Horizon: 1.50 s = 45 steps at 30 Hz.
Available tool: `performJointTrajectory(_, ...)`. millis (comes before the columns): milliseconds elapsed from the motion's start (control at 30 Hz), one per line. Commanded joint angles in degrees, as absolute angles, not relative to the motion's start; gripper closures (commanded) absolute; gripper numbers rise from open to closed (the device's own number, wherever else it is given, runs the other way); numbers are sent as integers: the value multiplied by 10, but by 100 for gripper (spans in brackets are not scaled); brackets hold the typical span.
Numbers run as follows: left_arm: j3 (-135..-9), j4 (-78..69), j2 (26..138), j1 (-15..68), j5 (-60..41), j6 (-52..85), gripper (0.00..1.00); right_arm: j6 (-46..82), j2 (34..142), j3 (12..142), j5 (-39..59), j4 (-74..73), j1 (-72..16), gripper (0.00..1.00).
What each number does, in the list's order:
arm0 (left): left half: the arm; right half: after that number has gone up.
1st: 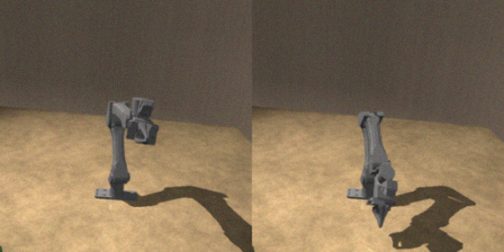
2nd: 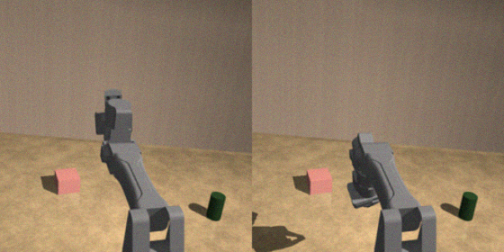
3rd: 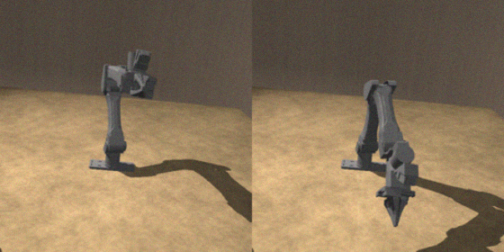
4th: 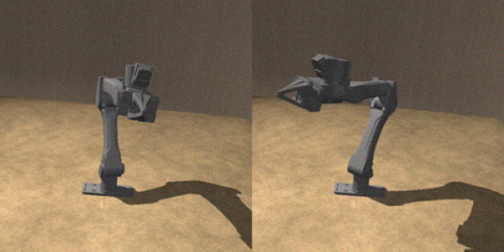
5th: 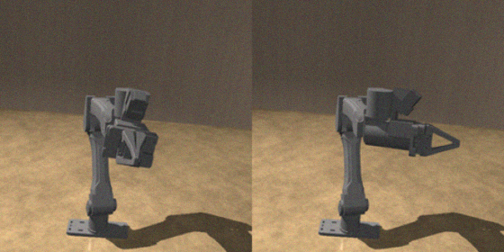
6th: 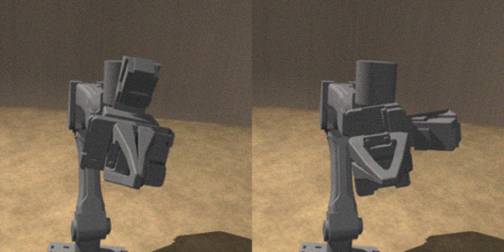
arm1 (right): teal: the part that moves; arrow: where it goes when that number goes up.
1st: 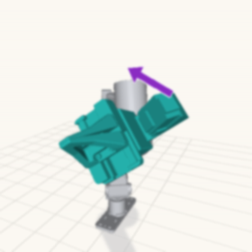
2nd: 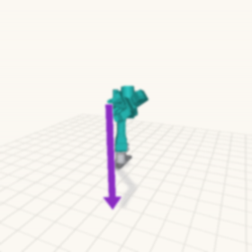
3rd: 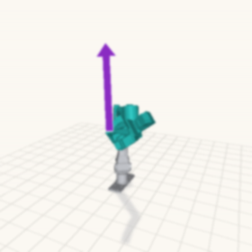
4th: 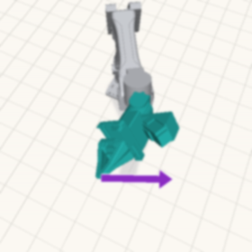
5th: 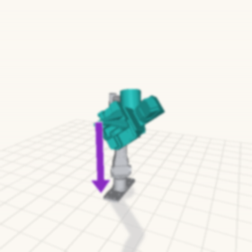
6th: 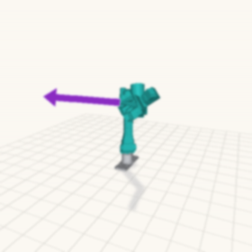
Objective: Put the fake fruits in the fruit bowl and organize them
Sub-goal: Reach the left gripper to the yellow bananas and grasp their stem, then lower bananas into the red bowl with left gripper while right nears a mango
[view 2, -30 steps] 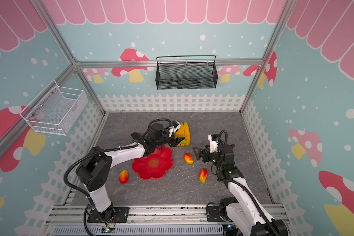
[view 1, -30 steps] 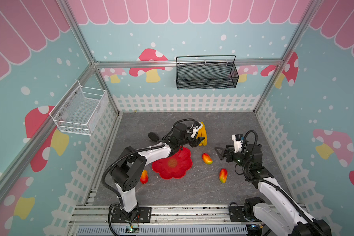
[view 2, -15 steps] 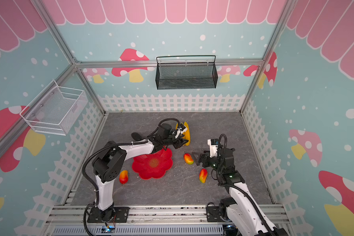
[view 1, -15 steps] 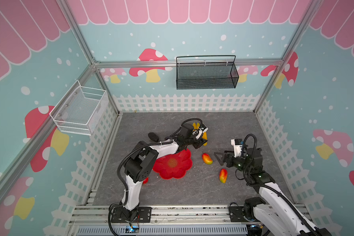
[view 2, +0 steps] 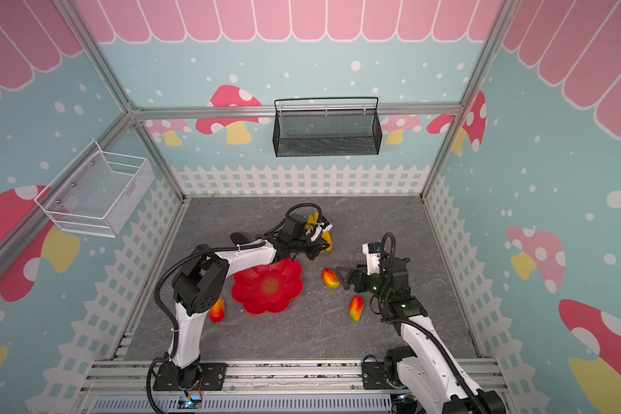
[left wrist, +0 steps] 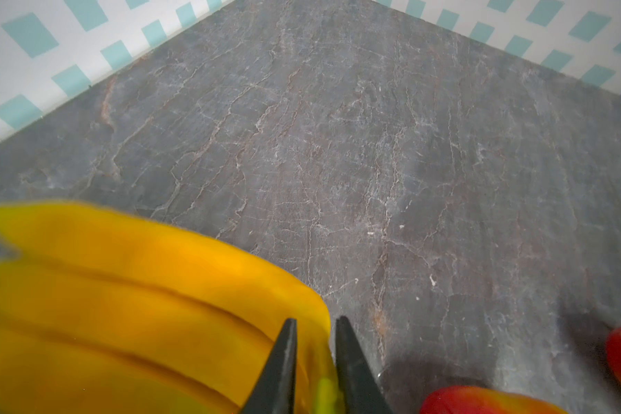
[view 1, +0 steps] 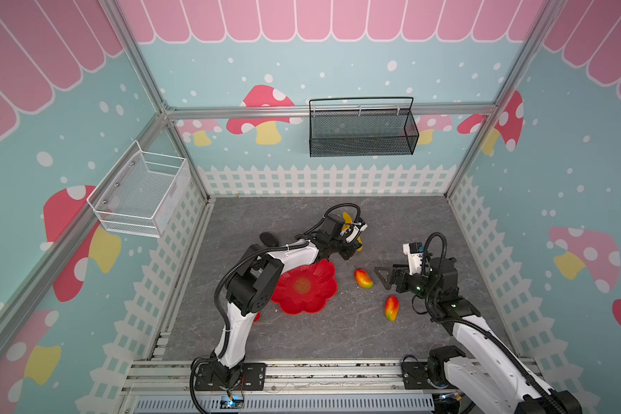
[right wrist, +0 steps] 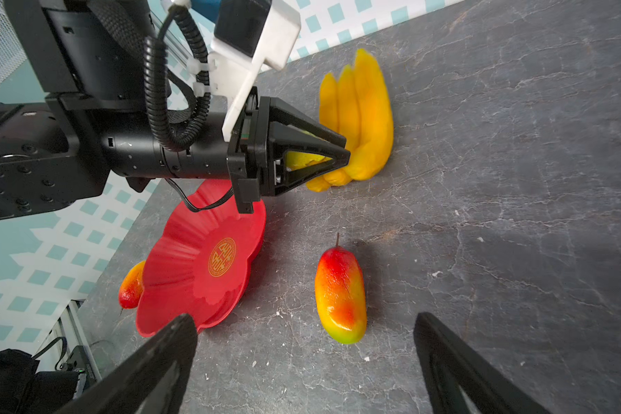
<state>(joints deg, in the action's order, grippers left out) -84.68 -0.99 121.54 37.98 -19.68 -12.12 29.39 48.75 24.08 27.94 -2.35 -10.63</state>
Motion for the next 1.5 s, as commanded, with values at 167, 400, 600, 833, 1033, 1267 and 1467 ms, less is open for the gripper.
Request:
performJointTrajectory(167,-838,-49,1181,383,-216,-246,91,290,472,250,276,-25,-109,2)
performJointTrajectory(400,-808,-80,1091,385,-166,-214,96,288,464,243,295,-31,-109,2)
performJointTrajectory(600,-656,-37,890,405,-28,-75,96,273,480,246,359,-47,-127,2)
performJointTrajectory(833,-487,87,694,441,33,92,96,236,577,311,367,-72,-222,2)
performJointTrajectory(1033,-431,112,666,443,71,136,95,231,656,344,342,-96,-290,2)
performJointTrajectory(1267,-433,70,731,443,59,146,95,244,664,334,311,-105,-329,2)
performJointTrajectory(1467,-453,68,778,442,57,152,93,243,670,331,302,-105,-339,2)
